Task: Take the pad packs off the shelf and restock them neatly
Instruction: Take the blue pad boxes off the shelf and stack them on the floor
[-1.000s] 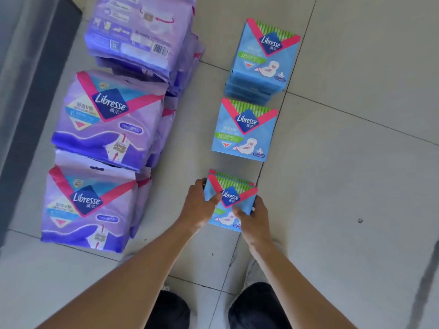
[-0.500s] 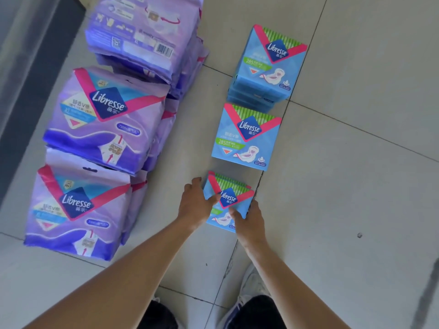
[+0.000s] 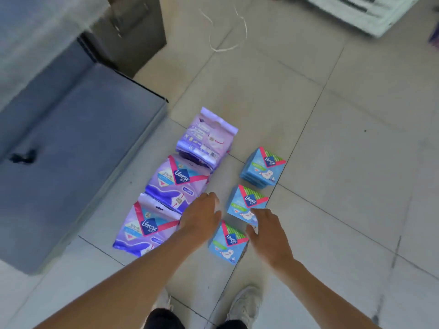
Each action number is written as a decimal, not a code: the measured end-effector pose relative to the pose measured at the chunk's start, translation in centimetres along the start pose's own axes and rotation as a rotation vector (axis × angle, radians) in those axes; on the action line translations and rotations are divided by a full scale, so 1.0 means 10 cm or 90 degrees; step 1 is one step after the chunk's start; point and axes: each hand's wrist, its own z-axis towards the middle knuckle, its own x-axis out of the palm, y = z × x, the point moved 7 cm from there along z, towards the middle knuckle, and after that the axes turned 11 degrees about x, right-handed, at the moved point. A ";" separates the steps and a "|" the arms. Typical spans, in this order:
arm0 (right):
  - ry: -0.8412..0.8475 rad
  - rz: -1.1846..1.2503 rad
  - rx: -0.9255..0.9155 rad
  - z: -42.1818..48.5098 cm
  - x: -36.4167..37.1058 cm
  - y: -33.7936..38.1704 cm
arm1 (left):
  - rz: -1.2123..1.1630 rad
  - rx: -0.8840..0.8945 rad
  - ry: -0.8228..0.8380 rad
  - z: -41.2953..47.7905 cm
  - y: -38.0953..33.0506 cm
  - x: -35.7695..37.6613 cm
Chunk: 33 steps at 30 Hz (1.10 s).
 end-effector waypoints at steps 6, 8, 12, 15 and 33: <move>-0.060 -0.145 -0.218 -0.31 -1.25 1.51 | 0.044 0.012 -0.100 -0.39 -0.20 -1.84; -0.063 -0.183 -0.253 -0.43 -1.47 1.98 | 0.036 -0.009 -0.135 -0.60 -0.13 -2.36; -0.045 -0.183 -0.266 -0.61 -1.73 2.78 | -0.005 -0.075 -0.197 -1.08 0.19 -3.15; -0.029 -0.195 -0.287 -0.76 -1.80 3.33 | -0.044 -0.113 -0.244 -1.46 0.53 -3.57; 0.030 -0.173 -0.364 -0.32 -1.62 5.29 | -0.066 -0.381 -0.451 -2.07 2.16 -4.73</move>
